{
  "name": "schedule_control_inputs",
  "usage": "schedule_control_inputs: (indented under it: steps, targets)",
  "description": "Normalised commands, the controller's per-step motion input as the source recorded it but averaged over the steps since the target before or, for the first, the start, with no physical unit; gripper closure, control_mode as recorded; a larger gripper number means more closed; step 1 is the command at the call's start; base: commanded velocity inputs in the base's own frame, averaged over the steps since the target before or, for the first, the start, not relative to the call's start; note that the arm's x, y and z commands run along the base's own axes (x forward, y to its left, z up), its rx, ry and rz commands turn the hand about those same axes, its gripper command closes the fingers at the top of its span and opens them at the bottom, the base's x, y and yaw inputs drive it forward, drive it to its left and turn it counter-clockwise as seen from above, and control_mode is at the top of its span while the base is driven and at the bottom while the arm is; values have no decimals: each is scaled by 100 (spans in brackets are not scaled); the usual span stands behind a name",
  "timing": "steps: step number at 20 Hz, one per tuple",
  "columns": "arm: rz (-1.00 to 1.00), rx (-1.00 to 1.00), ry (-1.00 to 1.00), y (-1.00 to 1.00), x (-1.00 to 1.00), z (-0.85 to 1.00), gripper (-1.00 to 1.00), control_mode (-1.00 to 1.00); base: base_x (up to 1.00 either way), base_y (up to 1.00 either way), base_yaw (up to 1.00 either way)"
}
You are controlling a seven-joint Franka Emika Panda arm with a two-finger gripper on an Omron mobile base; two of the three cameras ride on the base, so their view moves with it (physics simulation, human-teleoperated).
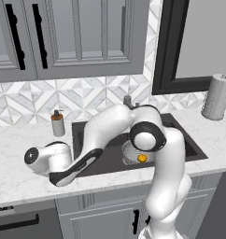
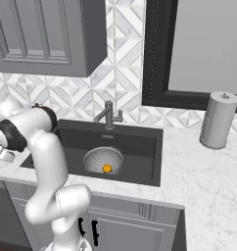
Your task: Put the colander in the sink, put the kiwi, tangerine in the colander, and turn on the sink faucet and pour water over the colander.
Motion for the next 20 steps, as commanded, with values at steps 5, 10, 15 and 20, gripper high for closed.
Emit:
schedule_control_inputs:
  steps: [5, 10, 15, 20]
  targets:
    - [-15, 22, -34, -16, 0, 96, 100, -100, 0, 0, 0]
    - [-24, 17, 15, -1, 6, 100, 100, -100, 0, 0, 0]
    - [-28, 14, 61, -30, 8, 100, 100, -100, 0, 0, 0]
    - [-18, 5, 31, -88, -22, 46, 100, -100, 0, 0, 0]
